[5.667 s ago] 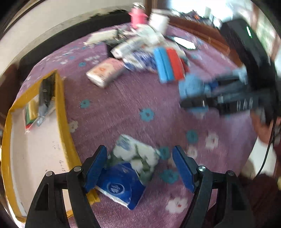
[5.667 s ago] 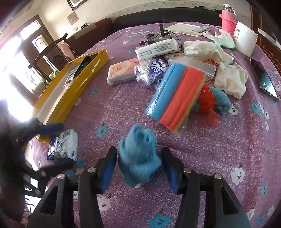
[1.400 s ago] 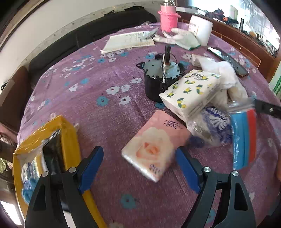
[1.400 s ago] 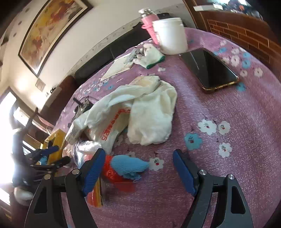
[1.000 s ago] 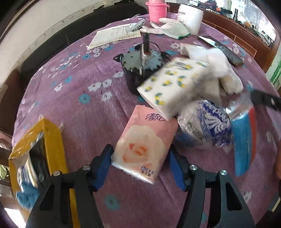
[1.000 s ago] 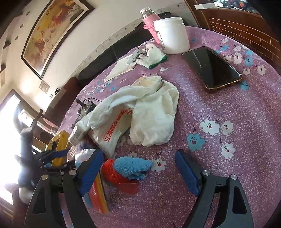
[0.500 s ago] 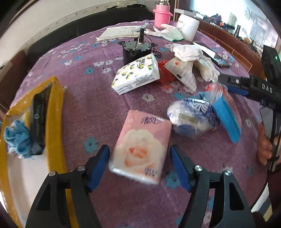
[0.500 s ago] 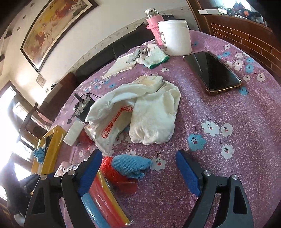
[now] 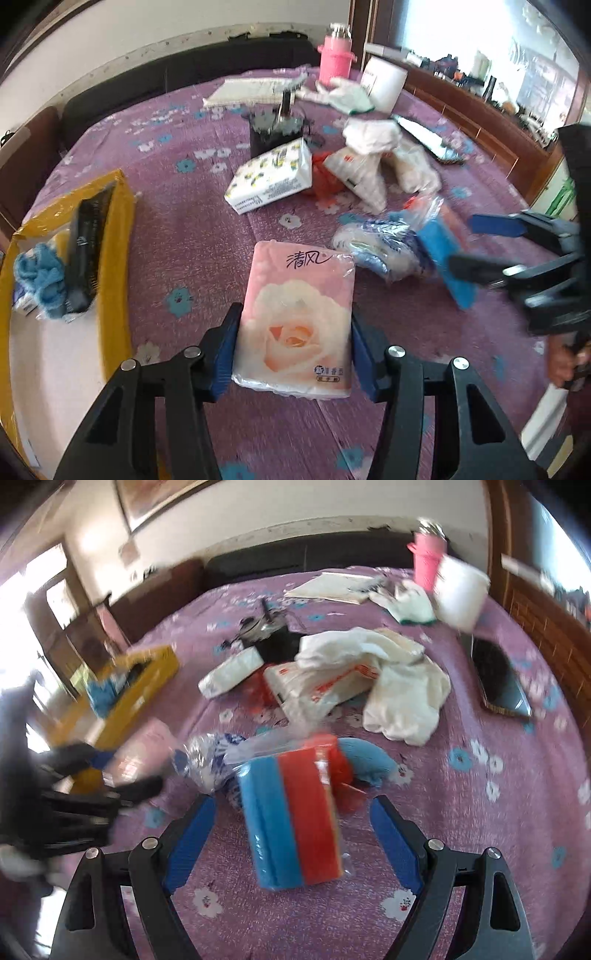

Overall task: Organize soft objects
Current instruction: 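Carry the pink tissue pack into the box and release with left tool while right carries sponge bag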

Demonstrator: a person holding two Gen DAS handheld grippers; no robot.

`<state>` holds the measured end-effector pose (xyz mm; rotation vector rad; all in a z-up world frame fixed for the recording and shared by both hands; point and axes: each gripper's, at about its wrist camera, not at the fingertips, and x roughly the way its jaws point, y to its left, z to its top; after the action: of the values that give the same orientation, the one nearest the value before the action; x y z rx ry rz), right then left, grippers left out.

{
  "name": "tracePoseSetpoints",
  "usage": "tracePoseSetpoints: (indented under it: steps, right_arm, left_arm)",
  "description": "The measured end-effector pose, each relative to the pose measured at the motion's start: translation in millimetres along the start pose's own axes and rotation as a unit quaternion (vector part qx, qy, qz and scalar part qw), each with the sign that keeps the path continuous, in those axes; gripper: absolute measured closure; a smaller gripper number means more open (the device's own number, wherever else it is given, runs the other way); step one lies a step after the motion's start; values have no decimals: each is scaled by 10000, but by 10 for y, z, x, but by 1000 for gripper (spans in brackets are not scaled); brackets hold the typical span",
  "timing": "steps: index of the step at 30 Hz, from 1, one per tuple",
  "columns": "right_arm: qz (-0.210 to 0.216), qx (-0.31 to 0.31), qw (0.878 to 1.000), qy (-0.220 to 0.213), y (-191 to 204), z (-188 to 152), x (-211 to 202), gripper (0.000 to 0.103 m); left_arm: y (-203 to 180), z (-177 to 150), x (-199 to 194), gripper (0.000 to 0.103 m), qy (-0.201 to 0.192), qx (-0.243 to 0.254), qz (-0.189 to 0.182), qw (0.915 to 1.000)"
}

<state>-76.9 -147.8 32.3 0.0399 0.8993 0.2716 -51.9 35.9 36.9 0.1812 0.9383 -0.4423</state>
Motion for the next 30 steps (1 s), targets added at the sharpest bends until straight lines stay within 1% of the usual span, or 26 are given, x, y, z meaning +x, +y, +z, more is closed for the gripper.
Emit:
tracePoseSetpoints:
  steps: [2, 4, 7, 8, 9, 12, 14, 17, 18, 22, 24, 25, 28, 30]
  right_arm:
    - [-194, -110, 9997, 95, 62, 0, 92, 14]
    - [-300, -63, 9994, 142, 50, -11, 157, 18]
    - [-227, 135, 9994, 236, -60, -47, 187, 32]
    - [-161, 189, 9993, 279, -86, -66, 189, 43]
    - [-106, 208, 9992, 327, -97, -85, 186, 50]
    - [-69, 175, 9993, 329, -114, -158, 129, 54]
    - [-79, 166, 9994, 288, -116, -202, 66, 56]
    - [-117, 190, 9997, 97, -103, -223, -94, 56]
    - [-102, 206, 9997, 24, -86, -205, -154, 56]
    - [82, 196, 9995, -244, 23, -98, -415, 56]
    - [311, 178, 9989, -299, 135, -12, -484, 55]
    - [420, 161, 9985, -313, 208, 24, -494, 55]
    - [835, 69, 9962, -227, 475, 156, -436, 55]
    - [1011, -2, 9948, -129, 648, 225, -368, 55]
  left_arm:
    - [22, -37, -138, 50, -116, -70, -69, 9999]
    - [69, -73, -252, 50, -197, -177, -158, 9995]
    - [157, -126, -367, 50, -279, -382, -271, 9985]
    - [198, -147, -400, 50, -312, -470, -319, 9979]
    - [230, -162, -420, 50, -338, -524, -343, 9975]
    - [353, -230, -502, 50, -442, -744, -405, 9954]
    - [474, -298, -579, 50, -516, -939, -459, 9932]
    - [663, -392, -707, 50, -624, -1181, -457, 9900]
    - [744, -427, -758, 50, -658, -1257, -416, 9890]
    - [1195, -584, -924, 50, -699, -1617, 40, 9843]
    - [1466, -655, -940, 50, -582, -1907, 300, 9795]
    - [1650, -694, -931, 50, -459, -2119, 424, 9753]
    - [2017, -739, -892, 49, -239, -2464, 637, 9668]
    - [2217, -733, -849, 49, -120, -2622, 743, 9621]
